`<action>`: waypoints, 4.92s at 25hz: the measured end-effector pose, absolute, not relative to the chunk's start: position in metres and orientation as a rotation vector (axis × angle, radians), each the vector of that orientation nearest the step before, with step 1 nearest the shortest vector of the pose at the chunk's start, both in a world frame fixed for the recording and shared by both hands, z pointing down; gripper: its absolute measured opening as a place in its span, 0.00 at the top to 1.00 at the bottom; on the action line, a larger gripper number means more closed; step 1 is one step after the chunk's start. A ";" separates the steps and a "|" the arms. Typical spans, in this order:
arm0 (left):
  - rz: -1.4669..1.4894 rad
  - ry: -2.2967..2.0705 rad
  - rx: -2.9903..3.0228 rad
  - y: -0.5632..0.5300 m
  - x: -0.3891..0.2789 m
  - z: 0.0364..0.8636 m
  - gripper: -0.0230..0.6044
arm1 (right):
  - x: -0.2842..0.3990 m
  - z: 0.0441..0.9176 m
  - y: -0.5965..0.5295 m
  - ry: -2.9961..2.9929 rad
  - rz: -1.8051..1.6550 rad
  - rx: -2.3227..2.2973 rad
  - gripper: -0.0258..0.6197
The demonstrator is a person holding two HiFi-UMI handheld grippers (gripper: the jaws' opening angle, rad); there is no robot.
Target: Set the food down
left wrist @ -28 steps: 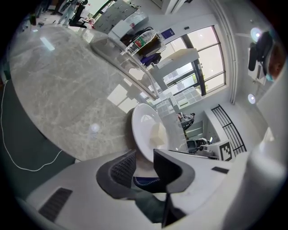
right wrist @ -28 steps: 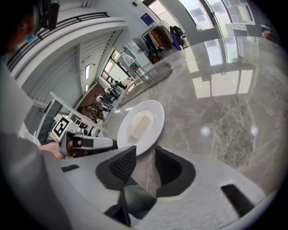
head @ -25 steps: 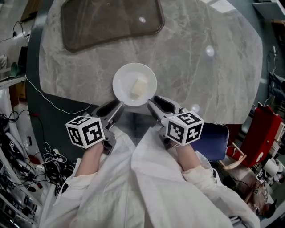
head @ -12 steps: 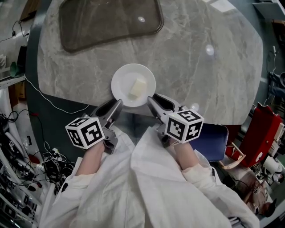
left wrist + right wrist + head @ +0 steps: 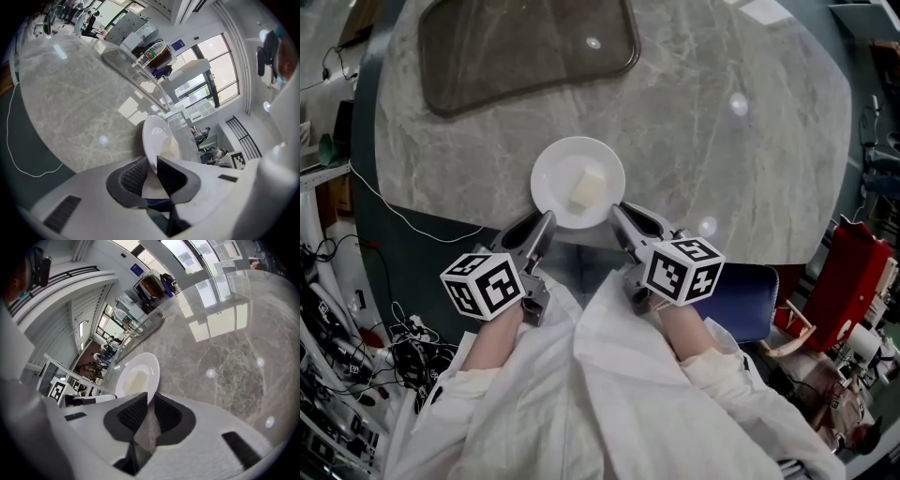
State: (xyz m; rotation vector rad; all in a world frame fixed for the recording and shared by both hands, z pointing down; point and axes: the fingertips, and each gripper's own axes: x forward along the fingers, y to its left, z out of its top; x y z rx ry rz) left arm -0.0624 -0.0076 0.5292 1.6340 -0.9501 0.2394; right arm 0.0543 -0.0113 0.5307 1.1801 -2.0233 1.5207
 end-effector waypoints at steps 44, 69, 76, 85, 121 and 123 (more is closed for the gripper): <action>0.138 -1.042 1.881 -0.039 -0.065 0.439 0.87 | 0.047 0.432 -0.058 -2.410 1.409 1.072 0.92; 0.154 -0.997 1.955 -0.080 -0.079 0.431 0.87 | 0.034 0.427 -0.093 -2.412 1.478 1.080 0.93; 0.177 -0.968 1.967 -0.133 -0.105 0.435 0.87 | 0.009 0.432 -0.143 -2.375 1.473 1.125 0.93; 0.191 -0.938 1.954 -0.194 -0.132 0.452 0.87 | -0.019 0.447 -0.203 -2.342 1.462 1.170 0.93; 0.369 -0.920 1.823 -0.286 -0.158 0.506 0.85 | -0.045 0.508 -0.279 -2.138 1.540 1.136 0.93; 0.364 -0.921 1.822 -0.287 -0.158 0.508 0.85 | -0.045 0.509 -0.280 -2.134 1.538 1.138 0.93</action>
